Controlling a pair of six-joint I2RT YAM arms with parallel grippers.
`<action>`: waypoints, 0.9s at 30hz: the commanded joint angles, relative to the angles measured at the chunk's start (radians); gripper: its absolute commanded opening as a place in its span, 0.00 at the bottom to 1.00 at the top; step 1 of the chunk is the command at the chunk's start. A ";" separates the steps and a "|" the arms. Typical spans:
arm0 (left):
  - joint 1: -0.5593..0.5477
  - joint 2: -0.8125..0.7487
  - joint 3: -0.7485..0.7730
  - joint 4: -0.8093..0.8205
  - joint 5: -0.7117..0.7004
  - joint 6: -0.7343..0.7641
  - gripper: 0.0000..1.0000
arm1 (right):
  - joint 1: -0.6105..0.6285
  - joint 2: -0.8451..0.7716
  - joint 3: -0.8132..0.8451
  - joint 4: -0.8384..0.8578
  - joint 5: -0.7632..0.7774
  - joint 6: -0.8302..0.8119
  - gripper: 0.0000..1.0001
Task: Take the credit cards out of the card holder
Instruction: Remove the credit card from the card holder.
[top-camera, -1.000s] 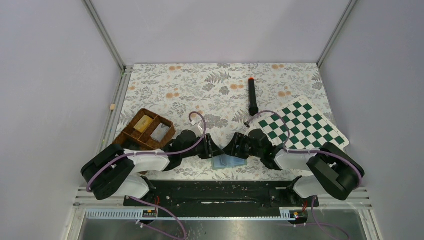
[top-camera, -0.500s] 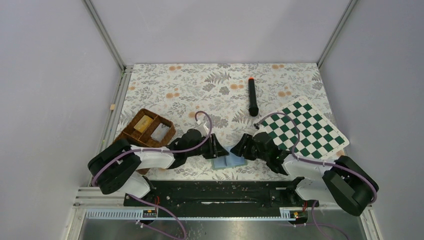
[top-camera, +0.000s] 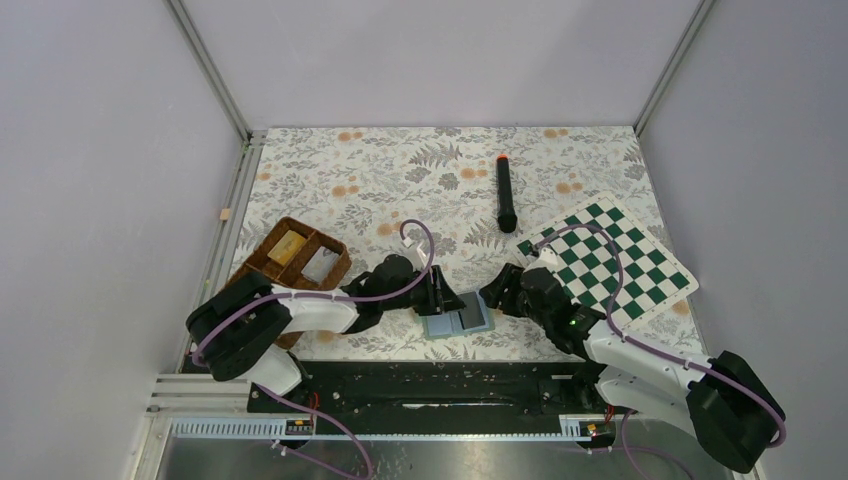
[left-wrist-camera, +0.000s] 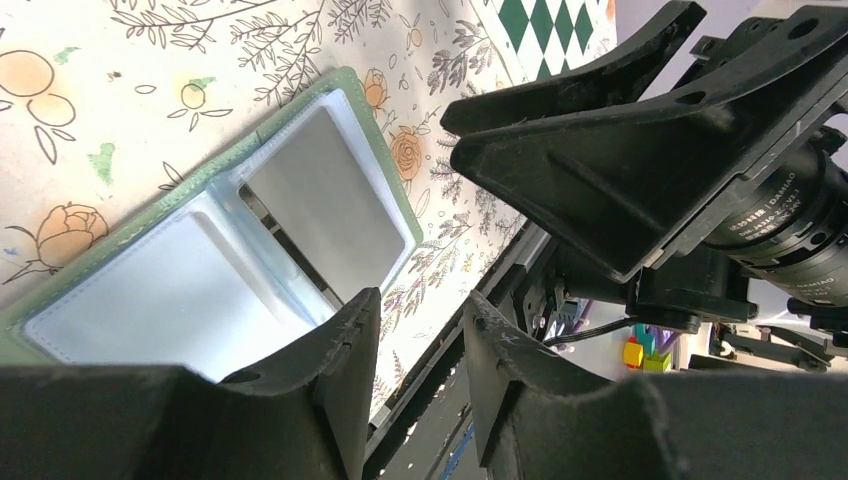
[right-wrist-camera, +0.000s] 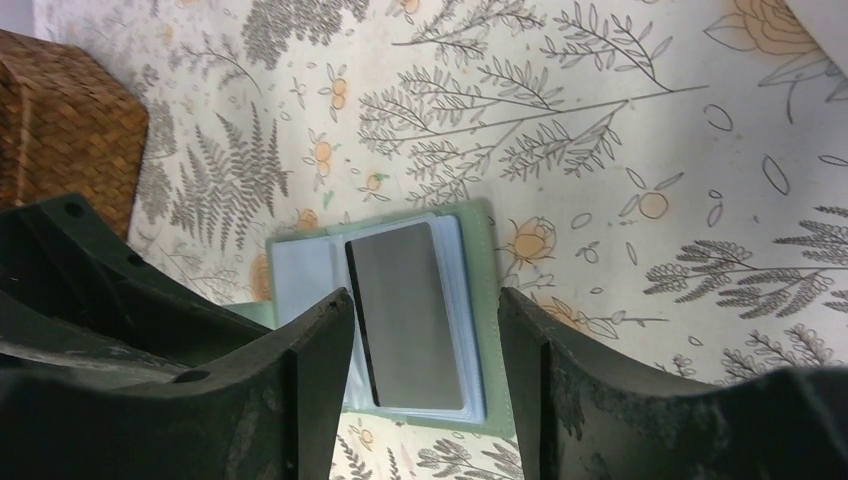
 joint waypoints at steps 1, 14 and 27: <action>-0.004 -0.039 0.008 0.022 -0.030 0.011 0.36 | -0.005 0.004 0.010 -0.038 0.016 -0.043 0.62; 0.000 -0.020 0.019 -0.103 -0.099 -0.024 0.34 | -0.025 0.289 0.141 -0.041 -0.255 -0.196 0.63; 0.001 0.009 0.008 -0.119 -0.144 -0.036 0.35 | -0.033 0.305 0.099 -0.018 -0.261 -0.166 0.45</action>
